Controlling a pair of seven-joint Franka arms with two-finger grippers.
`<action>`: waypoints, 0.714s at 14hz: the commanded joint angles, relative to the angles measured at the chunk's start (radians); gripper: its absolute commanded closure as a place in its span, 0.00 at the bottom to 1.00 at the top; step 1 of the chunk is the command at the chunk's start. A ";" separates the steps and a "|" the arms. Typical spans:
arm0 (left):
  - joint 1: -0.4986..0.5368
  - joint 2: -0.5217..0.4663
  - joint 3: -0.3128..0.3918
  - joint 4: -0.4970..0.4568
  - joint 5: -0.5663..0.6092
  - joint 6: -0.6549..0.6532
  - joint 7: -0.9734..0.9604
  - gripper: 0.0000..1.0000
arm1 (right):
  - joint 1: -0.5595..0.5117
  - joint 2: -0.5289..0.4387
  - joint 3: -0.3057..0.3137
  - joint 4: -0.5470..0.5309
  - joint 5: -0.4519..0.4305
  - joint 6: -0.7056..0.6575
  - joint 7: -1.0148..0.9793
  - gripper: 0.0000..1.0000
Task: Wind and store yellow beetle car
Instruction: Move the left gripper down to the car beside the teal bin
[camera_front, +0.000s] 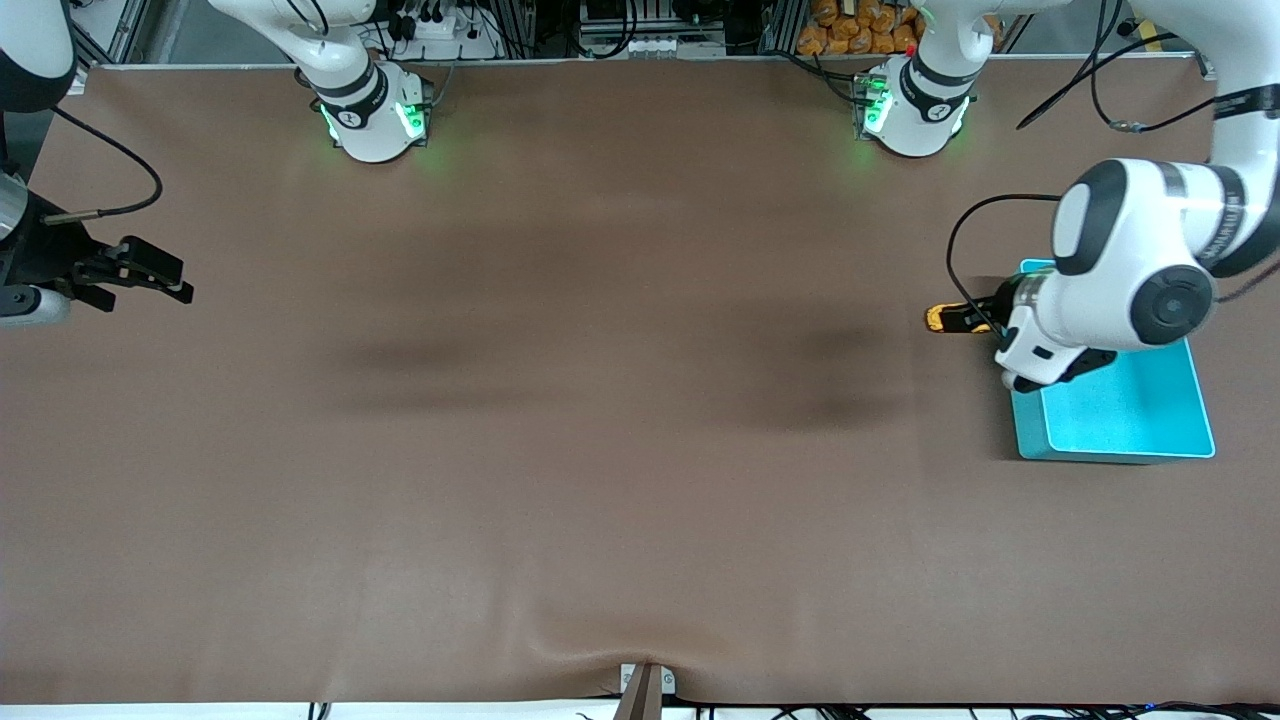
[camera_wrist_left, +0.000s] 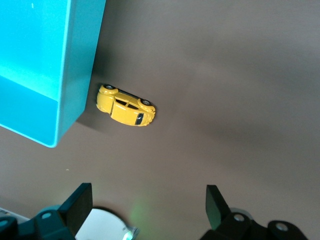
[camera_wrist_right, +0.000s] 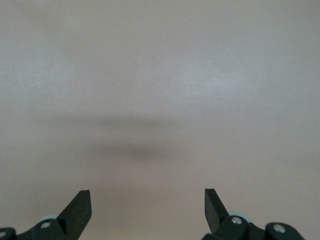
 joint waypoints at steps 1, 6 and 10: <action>0.008 -0.163 0.001 -0.277 -0.023 0.196 -0.104 0.00 | 0.038 -0.015 -0.025 -0.004 0.003 0.014 -0.014 0.00; 0.037 -0.175 0.003 -0.459 -0.025 0.462 -0.369 0.00 | 0.067 -0.008 -0.058 0.019 -0.004 0.016 -0.016 0.00; 0.126 -0.133 0.003 -0.474 -0.025 0.561 -0.577 0.00 | 0.062 -0.003 -0.058 0.033 -0.018 0.014 -0.016 0.00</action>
